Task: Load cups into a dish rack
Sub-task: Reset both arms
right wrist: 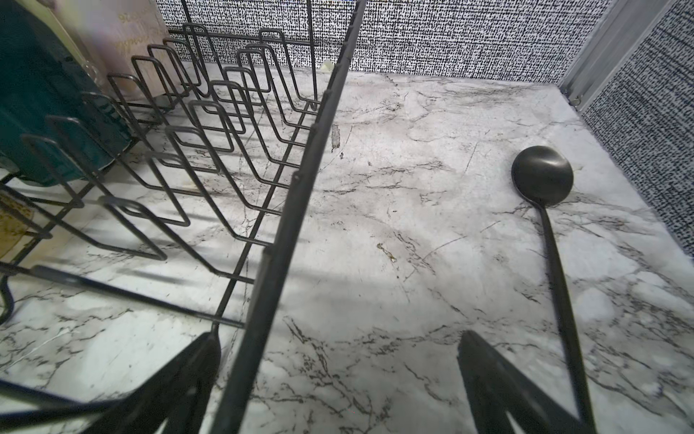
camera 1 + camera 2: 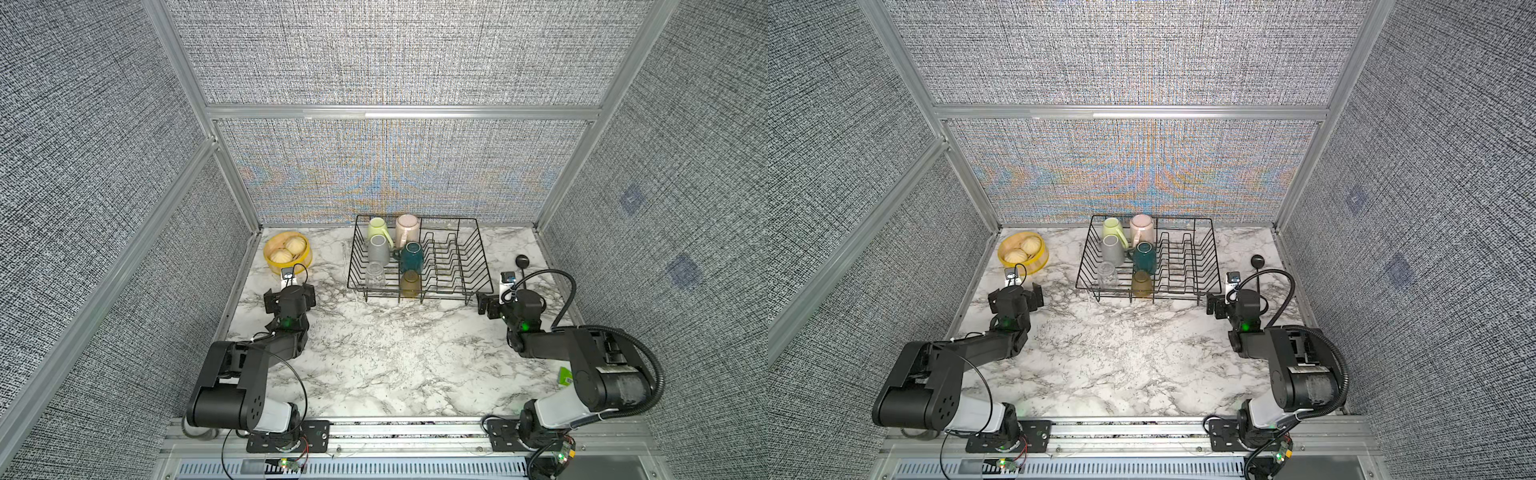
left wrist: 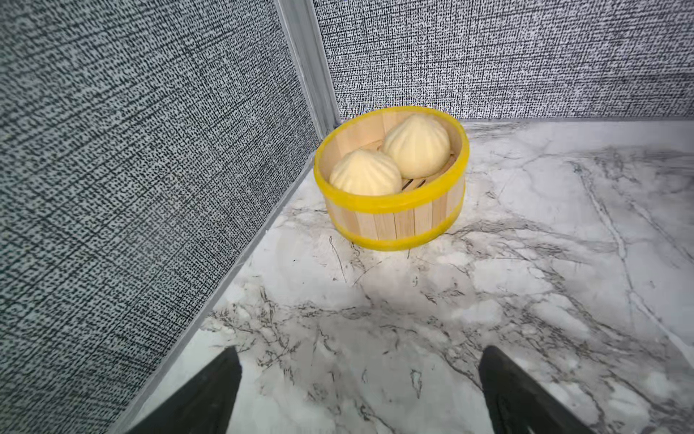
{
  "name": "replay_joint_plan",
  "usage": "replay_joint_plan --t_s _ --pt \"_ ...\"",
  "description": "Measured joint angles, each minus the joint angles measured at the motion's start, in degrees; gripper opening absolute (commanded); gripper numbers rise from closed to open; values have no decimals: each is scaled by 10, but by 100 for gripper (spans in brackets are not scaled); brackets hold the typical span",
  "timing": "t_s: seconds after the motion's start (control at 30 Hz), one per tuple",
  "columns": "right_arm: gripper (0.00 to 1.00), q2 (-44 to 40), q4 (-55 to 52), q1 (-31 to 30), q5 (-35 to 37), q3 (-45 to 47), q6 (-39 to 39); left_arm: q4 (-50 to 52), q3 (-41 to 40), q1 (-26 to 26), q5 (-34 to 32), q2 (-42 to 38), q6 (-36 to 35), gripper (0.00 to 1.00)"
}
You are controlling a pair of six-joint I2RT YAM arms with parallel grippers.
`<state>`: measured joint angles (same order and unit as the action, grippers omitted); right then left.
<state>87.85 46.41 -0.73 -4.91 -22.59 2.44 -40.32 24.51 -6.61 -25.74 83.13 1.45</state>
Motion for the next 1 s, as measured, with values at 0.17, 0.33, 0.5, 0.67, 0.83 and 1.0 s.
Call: replay_joint_plan --t_s 0.17,0.33,0.5,0.67,0.83,1.0 --pt "99 0 0 0 0 0 0 23 29 28 38 8 5 99" --pt "99 0 0 0 0 0 0 1 -19 33 64 -8 12 99" --pt "99 0 -1 0 2 0 0 -7 -14 34 78 -8 16 99" --pt "99 0 -1 0 2 0 0 -7 -14 34 84 -14 16 99" --pt "99 0 -1 0 2 0 0 11 -1 36 91 -28 16 99" --pt "99 0 -1 0 2 0 0 45 15 50 103 -44 16 99"
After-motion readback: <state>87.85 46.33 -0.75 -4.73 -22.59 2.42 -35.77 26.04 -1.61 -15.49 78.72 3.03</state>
